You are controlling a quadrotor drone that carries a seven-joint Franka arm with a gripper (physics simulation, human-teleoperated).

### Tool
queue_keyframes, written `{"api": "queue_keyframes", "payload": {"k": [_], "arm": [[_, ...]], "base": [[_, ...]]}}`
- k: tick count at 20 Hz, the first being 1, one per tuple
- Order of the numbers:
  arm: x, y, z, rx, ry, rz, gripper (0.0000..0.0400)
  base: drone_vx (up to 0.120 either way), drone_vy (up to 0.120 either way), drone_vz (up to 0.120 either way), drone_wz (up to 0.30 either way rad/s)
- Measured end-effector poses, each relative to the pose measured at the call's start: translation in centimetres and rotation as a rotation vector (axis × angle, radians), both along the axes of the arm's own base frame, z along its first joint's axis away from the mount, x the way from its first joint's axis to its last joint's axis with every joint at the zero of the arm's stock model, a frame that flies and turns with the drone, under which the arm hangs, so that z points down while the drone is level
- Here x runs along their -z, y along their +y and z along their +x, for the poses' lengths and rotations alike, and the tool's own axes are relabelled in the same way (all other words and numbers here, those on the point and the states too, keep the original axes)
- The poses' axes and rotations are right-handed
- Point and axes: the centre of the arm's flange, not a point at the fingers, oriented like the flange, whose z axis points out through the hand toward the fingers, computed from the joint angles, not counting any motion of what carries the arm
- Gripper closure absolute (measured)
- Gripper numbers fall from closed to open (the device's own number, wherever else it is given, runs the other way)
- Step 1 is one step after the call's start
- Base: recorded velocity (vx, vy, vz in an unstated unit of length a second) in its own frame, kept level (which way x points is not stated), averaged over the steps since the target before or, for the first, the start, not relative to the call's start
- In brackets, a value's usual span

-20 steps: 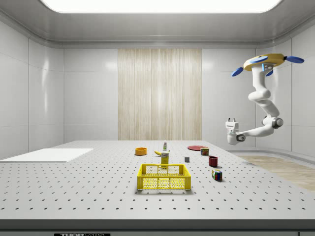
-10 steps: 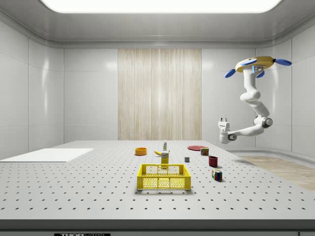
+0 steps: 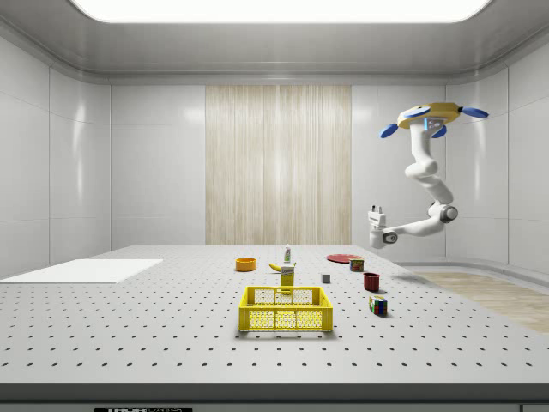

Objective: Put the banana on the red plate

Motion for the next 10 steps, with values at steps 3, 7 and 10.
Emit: {"api": "queue_keyframes", "payload": {"k": [3,7,10], "arm": [[0.2,0.8,0.0,0.002,-0.002,-0.085,0.0000],[0.8,2.8,0.0,0.008,-0.005,-0.290,0.0000],[2.2,5.0,0.0,0.016,-0.006,-0.551,0.0000]], "base": [[0.120,-0.120,0.000,0.000],[0.120,-0.090,0.000,0.000],[0.120,0.000,0.000,0.000]]}}
